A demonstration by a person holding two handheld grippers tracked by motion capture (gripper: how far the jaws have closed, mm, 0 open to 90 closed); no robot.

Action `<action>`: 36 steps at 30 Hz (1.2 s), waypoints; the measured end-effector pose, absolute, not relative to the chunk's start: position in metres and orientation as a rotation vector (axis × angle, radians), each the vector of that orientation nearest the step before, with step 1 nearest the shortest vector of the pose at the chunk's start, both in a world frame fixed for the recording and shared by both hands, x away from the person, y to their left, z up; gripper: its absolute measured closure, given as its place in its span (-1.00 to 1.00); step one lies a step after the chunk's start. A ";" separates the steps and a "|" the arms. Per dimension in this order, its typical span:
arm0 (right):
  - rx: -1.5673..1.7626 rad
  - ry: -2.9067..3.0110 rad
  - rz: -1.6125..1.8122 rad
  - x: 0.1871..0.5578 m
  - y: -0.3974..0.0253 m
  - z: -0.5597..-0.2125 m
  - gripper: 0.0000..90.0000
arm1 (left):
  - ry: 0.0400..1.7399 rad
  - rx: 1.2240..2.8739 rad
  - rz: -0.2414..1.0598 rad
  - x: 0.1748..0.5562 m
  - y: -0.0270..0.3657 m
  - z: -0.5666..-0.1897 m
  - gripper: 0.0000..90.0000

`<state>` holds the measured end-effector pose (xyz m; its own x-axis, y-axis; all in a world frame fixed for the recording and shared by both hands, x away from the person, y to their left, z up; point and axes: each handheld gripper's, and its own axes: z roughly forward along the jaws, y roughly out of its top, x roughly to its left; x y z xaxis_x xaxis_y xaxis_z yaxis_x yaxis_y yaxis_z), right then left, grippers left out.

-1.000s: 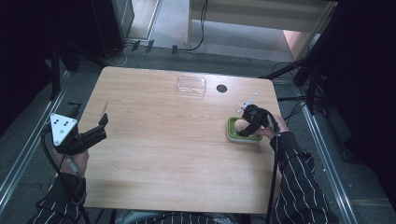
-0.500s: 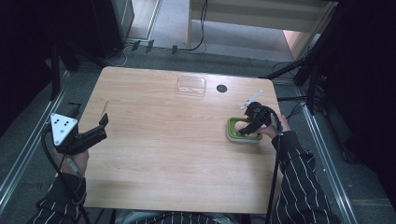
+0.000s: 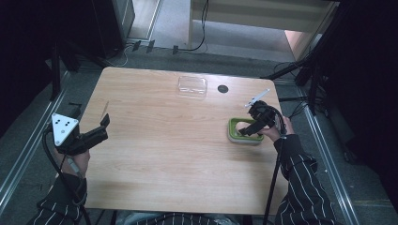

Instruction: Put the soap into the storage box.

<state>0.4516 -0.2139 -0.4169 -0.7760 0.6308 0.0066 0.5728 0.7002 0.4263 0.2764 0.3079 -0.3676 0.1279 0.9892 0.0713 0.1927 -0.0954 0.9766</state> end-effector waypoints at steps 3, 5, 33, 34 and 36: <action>1.010 2.748 0.621 0.448 -0.213 -0.414 -0.85 | 1.218 1.474 1.078 0.276 0.308 -0.368 -0.70; 1.033 2.722 0.639 0.443 -0.212 -0.410 -0.86 | 1.218 1.476 1.076 0.276 0.308 -0.368 -0.70; 0.977 2.559 0.721 0.349 -0.191 -0.393 -0.86 | 1.213 1.492 1.059 0.277 0.307 -0.368 -0.70; 0.977 2.559 0.721 0.349 -0.191 -0.393 -0.86 | 1.213 1.492 1.059 0.277 0.307 -0.368 -0.70; 0.970 2.555 0.716 0.343 -0.191 -0.393 -0.86 | 1.215 1.494 1.060 0.277 0.307 -0.368 -0.70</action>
